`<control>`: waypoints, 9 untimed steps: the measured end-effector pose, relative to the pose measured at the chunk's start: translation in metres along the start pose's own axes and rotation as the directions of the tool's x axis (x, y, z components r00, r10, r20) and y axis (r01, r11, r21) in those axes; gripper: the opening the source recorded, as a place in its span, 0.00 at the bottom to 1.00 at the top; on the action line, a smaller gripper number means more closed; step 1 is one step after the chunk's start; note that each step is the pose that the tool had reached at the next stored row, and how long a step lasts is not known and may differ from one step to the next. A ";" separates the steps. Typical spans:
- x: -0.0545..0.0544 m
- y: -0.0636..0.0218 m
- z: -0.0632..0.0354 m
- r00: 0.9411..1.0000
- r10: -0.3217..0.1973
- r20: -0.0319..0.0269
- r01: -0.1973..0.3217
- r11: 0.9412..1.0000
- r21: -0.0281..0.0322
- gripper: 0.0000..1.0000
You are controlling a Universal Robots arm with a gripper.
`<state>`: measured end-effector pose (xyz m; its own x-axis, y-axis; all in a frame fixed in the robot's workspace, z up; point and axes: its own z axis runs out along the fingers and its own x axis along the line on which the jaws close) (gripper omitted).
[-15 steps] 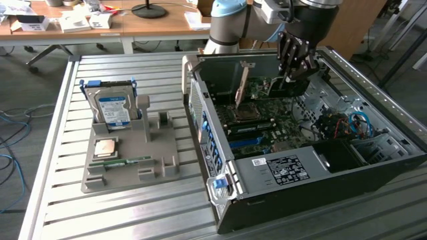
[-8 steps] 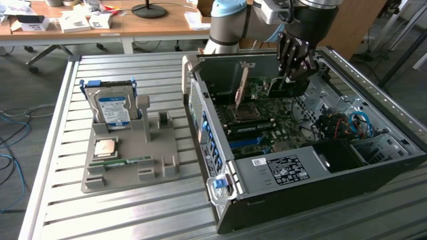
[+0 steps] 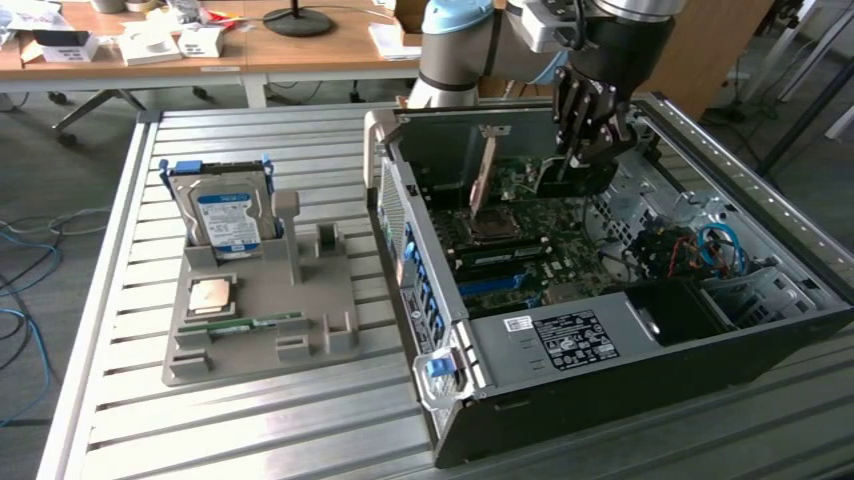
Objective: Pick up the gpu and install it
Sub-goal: 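Insert the gpu into the slot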
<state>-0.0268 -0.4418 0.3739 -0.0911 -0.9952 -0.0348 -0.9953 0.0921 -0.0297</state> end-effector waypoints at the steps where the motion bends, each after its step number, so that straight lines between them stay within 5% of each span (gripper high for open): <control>1: 0.000 0.0000 0.0005 1.000 0.000 0.000 0.000 1.000 0.000 0.26; 9: 0.000 0.0000 0.0013 1.000 0.000 0.000 0.000 1.000 0.000 0.26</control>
<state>-0.0268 -0.4418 0.3726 -0.0911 -0.9952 -0.0348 -0.9953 0.0922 -0.0296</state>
